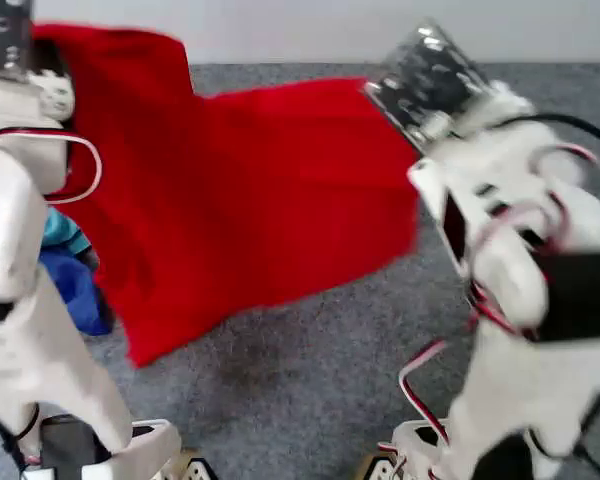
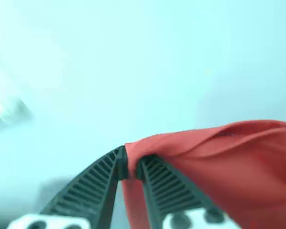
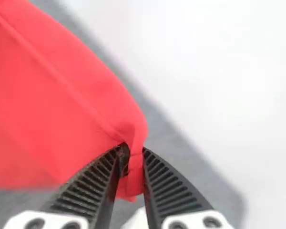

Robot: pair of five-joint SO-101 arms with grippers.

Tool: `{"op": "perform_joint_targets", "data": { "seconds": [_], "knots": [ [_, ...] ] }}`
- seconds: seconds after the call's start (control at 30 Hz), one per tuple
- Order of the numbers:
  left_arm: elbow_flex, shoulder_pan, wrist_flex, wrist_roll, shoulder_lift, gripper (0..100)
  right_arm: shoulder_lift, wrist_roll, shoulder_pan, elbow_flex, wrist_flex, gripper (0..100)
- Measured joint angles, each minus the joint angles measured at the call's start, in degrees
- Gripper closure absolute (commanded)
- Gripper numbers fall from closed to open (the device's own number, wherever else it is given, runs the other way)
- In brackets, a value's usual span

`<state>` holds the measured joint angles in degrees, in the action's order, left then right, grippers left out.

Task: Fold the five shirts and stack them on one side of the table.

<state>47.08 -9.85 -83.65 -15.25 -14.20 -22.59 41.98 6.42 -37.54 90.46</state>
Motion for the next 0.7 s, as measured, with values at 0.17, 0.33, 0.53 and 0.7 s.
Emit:
{"op": "perform_joint_targets", "data": {
  "seconds": [0.17,0.33,0.53,0.7],
  "knots": [
    [8.44,0.18,1.93,-2.55,-0.88,98,-5.1,1.58,-4.57,0.0,-2.2,99.0],
    [10.46,1.23,1.93,-8.88,-1.14,98,-6.07,2.99,-7.47,0.0,-1.93,99.0],
    [10.55,1.76,0.79,-10.46,-1.49,98,-6.95,3.43,-8.97,-1.14,-1.58,99.0],
    [10.55,1.76,-2.29,-10.46,-4.92,98,-7.21,4.84,-8.97,-1.49,1.05,99.0]
  ]
}}
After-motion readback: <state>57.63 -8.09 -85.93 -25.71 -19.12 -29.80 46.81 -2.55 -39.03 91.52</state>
